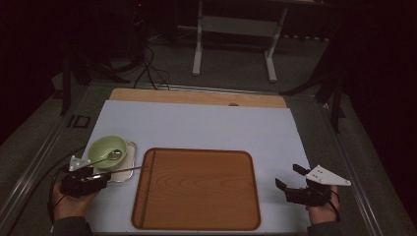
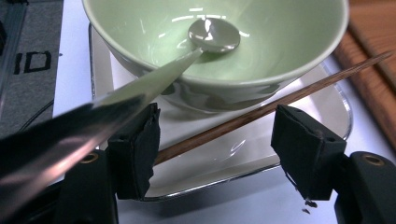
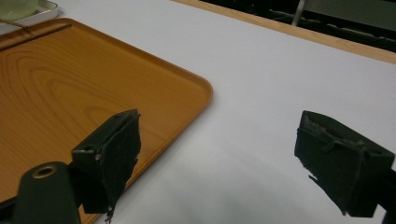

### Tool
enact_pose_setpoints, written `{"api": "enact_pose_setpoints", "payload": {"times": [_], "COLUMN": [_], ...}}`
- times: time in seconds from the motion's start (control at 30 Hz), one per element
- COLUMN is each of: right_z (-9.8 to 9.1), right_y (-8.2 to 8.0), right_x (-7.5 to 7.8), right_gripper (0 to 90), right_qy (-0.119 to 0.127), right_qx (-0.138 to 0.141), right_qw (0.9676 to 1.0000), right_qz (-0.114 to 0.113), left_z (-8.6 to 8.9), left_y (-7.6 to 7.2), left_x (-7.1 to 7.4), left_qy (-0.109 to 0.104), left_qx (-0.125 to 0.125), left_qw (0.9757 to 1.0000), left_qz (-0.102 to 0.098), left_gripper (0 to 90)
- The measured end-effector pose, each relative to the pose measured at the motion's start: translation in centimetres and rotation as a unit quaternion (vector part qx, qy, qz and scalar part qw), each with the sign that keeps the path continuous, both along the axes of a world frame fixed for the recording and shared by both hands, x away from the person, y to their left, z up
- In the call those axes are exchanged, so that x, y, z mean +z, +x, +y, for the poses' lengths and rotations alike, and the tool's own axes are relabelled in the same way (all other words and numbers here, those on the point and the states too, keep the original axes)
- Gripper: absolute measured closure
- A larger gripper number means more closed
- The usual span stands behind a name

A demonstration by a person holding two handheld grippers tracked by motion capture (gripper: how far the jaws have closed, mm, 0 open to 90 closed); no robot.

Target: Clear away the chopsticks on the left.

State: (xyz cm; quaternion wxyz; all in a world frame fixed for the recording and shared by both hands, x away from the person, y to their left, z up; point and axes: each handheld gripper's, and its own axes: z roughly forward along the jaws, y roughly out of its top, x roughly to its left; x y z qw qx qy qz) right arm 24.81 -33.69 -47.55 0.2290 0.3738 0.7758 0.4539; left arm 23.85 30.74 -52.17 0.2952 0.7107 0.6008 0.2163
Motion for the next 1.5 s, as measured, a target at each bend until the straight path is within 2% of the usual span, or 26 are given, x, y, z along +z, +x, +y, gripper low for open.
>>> {"api": "enact_pose_setpoints", "payload": {"times": [0.03,0.17,0.33,0.57,0.6,0.87,1.0,1.2,1.3,1.5], "right_z": [0.0,0.0,0.0,0.0,0.0,0.0,0.0,0.1,0.1,0.1], "right_y": [0.0,0.0,0.0,0.0,0.0,0.0,0.0,0.1,0.1,0.1], "right_x": [0.0,0.0,0.0,0.0,0.0,0.0,0.0,-0.1,-0.1,-0.1], "right_gripper": [14.0,14.1,14.1,14.1,14.2,14.1,14.1,14.1,14.1,14.2], "right_qy": [0.000,-0.001,-0.001,-0.001,-0.001,-0.003,-0.003,-0.004,-0.003,-0.003], "right_qx": [0.000,0.001,0.002,0.002,0.002,0.002,0.003,0.002,0.002,0.003], "right_qw": [1.0000,1.0000,1.0000,1.0000,1.0000,1.0000,1.0000,1.0000,1.0000,1.0000], "right_qz": [0.000,0.000,0.000,0.001,0.001,0.002,0.002,0.004,0.004,0.004], "left_z": [0.0,-0.3,-0.3,-0.9,-1.3,-3.0,-3.7,-4.8,-5.3,-5.5], "left_y": [0.0,0.0,-0.2,-0.5,-0.5,0.1,0.5,1.2,1.5,1.9], "left_x": [0.0,0.0,0.1,0.4,0.4,0.5,0.6,0.8,0.7,0.7], "left_qy": [0.000,0.023,0.021,0.030,0.037,0.055,0.054,0.049,0.056,0.052], "left_qx": [0.000,-0.007,-0.019,-0.048,-0.057,-0.089,-0.097,-0.104,-0.106,-0.102], "left_qw": [1.0000,0.9997,0.9996,0.9983,0.9976,0.9943,0.9935,0.9931,0.9924,0.9926], "left_qz": [0.000,0.005,0.008,0.012,0.012,0.020,0.025,0.022,0.029,0.042], "left_gripper": [34.3,45.9,58.4,70.0,71.0,77.1,78.5,76.9,77.1,80.8]}}
